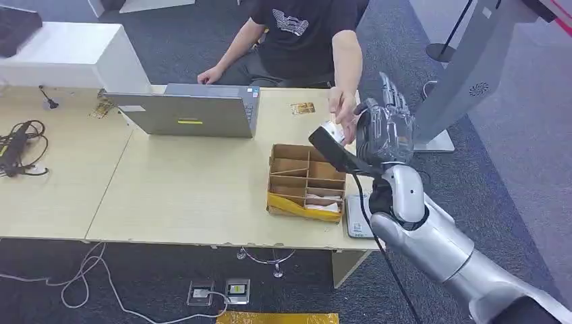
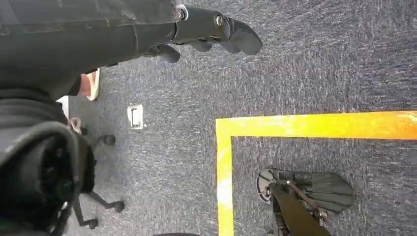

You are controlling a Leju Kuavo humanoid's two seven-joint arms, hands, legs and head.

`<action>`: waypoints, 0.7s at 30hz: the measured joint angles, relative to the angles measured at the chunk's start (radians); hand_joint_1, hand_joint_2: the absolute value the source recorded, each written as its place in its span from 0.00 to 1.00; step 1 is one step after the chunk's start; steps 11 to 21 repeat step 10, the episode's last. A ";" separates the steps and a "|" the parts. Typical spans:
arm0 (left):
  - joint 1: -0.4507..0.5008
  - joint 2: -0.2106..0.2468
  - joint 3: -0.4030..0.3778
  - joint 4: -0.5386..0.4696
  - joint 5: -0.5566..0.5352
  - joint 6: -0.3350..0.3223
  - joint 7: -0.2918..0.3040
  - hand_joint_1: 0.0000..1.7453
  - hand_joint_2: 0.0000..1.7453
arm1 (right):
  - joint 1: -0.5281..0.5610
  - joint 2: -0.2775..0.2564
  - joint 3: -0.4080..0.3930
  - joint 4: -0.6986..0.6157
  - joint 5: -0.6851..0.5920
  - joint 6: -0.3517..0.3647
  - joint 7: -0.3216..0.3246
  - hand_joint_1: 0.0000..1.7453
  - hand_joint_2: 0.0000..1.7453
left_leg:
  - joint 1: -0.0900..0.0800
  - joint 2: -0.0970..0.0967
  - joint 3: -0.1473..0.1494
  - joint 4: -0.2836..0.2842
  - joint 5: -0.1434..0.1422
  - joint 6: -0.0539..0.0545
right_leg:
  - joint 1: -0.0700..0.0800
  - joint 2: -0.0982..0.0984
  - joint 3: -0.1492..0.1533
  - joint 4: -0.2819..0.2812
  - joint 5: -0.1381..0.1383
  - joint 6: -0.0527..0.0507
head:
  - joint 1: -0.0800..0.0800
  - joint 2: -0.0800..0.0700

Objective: Pass the card to the sensor for recognition and then transmit it.

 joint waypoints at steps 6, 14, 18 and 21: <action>0.001 -0.002 0.002 0.000 0.024 0.005 -0.016 0.00 0.00 | -0.018 0.026 0.013 0.081 -0.048 0.006 -0.021 1.00 1.00 | 0.000 0.000 0.000 0.000 0.000 0.000 | 0.000 0.000 0.000 0.000 0.000 0.000 | 0.000 0.000; 0.011 -0.003 0.005 0.000 0.037 0.003 0.000 0.00 0.00 | -0.032 0.043 0.026 0.132 -0.048 0.004 -0.027 1.00 1.00 | 0.000 0.000 0.000 0.000 0.000 0.000 | 0.000 0.000 0.000 0.000 0.000 0.000 | 0.000 0.000; 0.011 -0.003 0.005 0.000 0.037 0.003 0.000 0.00 0.00 | -0.032 0.043 0.026 0.132 -0.048 0.004 -0.027 1.00 1.00 | 0.000 0.000 0.000 0.000 0.000 0.000 | 0.000 0.000 0.000 0.000 0.000 0.000 | 0.000 0.000; 0.011 -0.003 0.005 0.000 0.037 0.003 0.000 0.00 0.00 | -0.032 0.043 0.026 0.132 -0.048 0.004 -0.027 1.00 1.00 | 0.000 0.000 0.000 0.000 0.000 0.000 | 0.000 0.000 0.000 0.000 0.000 0.000 | 0.000 0.000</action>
